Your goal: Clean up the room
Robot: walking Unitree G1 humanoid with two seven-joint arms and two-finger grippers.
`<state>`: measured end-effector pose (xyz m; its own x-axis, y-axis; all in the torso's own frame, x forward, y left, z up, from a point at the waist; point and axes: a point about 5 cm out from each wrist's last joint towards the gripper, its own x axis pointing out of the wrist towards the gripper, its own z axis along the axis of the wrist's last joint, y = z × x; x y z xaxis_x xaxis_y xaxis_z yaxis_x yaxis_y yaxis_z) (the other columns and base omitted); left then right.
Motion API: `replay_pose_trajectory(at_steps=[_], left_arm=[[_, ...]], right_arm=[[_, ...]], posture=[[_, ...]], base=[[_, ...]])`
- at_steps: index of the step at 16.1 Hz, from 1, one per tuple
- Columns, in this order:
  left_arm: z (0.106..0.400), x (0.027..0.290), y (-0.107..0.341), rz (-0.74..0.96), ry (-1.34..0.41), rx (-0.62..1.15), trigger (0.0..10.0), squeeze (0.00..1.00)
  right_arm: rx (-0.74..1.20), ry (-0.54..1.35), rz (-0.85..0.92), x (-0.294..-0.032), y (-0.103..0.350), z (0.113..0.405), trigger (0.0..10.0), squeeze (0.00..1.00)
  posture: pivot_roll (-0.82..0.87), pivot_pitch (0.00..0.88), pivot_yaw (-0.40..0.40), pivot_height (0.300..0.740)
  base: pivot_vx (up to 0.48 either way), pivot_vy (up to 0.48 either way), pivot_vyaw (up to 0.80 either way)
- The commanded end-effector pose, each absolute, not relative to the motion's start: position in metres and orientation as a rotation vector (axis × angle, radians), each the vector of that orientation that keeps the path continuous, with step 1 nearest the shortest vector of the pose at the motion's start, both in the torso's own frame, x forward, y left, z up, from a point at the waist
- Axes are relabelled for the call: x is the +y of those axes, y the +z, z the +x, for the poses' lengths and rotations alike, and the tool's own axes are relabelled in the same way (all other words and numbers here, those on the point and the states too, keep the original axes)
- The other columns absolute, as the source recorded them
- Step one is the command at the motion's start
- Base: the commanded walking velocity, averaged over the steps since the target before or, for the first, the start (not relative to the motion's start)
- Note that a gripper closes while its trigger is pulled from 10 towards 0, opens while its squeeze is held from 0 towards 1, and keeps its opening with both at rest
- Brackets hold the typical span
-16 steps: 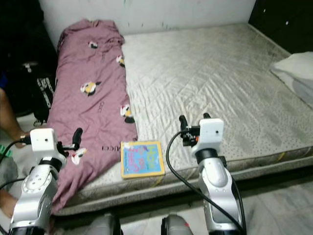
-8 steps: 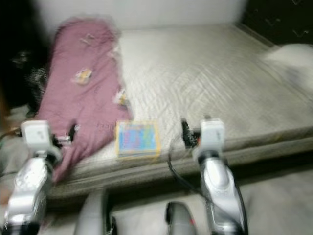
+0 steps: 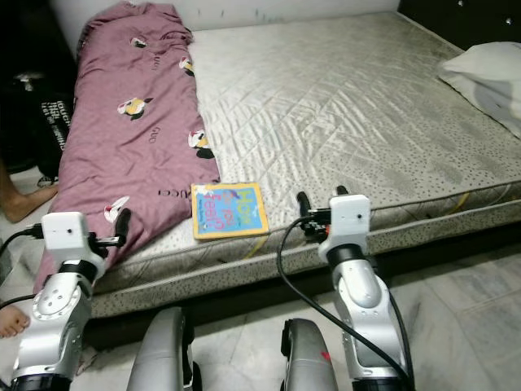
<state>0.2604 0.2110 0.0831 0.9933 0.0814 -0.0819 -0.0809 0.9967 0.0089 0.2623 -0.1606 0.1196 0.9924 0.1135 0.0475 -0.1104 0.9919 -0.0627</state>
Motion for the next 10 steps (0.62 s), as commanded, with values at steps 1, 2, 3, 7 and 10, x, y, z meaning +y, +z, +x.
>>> replay_pose_trajectory(at_steps=[1,2,3,7,10], left_arm=[[0.2614,0.2128,0.0879,0.006,0.087,0.062,10.0,0.00],[0.2616,0.2125,0.0874,0.006,0.085,0.063,10.0,0.00],[0.2619,0.2124,0.0869,0.005,0.086,0.065,10.0,0.00],[0.2625,0.2121,0.0865,0.005,0.083,0.068,10.0,0.00],[0.2626,0.2110,0.0863,-0.003,0.082,0.068,10.0,0.00]], right_arm=[[-0.068,0.122,-0.064,-0.1580,0.1244,0.2652,10.0,0.00],[-0.070,0.122,-0.066,-0.1580,0.1245,0.2653,10.0,0.00],[-0.071,0.122,-0.067,-0.1581,0.1247,0.2655,10.0,0.00],[-0.074,0.123,-0.072,-0.1578,0.1254,0.2657,10.0,0.00],[-0.078,0.125,-0.081,-0.1579,0.1260,0.2657,10.0,0.00]], posture=[[-0.08,0.050,0.028,0.617],[-0.08,0.050,0.028,0.617],[-0.08,0.050,0.028,0.617],[-0.08,0.051,0.030,0.617],[-0.08,0.050,0.031,0.617]], base=[[0.296,0.000,0.00],[0.304,0.000,0.00],[0.304,0.000,0.00],[0.305,0.000,0.00],[0.203,0.000,0.00]])
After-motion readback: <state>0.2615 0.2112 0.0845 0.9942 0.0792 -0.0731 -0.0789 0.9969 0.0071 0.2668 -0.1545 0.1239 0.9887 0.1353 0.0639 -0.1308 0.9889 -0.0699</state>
